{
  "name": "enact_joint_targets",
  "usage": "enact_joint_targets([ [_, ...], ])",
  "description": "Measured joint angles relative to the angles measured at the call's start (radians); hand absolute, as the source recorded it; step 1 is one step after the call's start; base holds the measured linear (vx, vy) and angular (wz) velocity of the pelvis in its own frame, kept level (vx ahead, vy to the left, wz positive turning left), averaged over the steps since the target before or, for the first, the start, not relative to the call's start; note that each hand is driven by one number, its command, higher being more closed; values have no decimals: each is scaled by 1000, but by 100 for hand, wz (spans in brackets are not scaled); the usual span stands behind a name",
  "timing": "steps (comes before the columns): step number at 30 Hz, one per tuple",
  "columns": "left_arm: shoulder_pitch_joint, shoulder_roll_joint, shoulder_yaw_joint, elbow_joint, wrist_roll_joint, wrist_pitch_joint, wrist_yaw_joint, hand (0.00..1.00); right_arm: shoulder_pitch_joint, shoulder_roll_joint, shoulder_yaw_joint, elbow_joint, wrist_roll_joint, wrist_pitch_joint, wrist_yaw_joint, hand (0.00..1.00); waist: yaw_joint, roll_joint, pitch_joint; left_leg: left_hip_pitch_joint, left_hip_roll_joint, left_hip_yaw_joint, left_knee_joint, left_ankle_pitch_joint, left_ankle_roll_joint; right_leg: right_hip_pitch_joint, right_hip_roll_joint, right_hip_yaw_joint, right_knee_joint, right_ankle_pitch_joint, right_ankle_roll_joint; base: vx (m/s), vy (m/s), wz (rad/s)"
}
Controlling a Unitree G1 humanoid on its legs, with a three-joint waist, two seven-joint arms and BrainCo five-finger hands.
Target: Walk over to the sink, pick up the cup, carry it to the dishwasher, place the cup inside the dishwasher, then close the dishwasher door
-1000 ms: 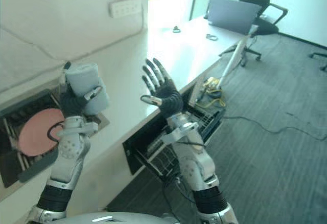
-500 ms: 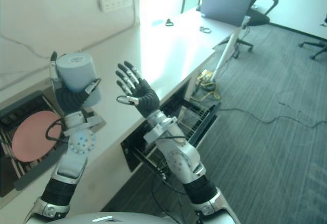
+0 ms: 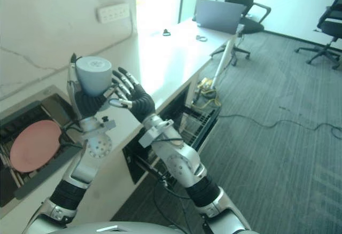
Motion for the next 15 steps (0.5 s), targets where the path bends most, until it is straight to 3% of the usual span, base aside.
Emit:
enact_joint_targets([
  [15,-19,0,-81,36,39,41,24,100,-82,38,26,2,-55,24,-239,0,1,-2,-46,-34,-1,-27,-1,16,0,-14,-2,-26,-16,13,7,-15,1,4],
])
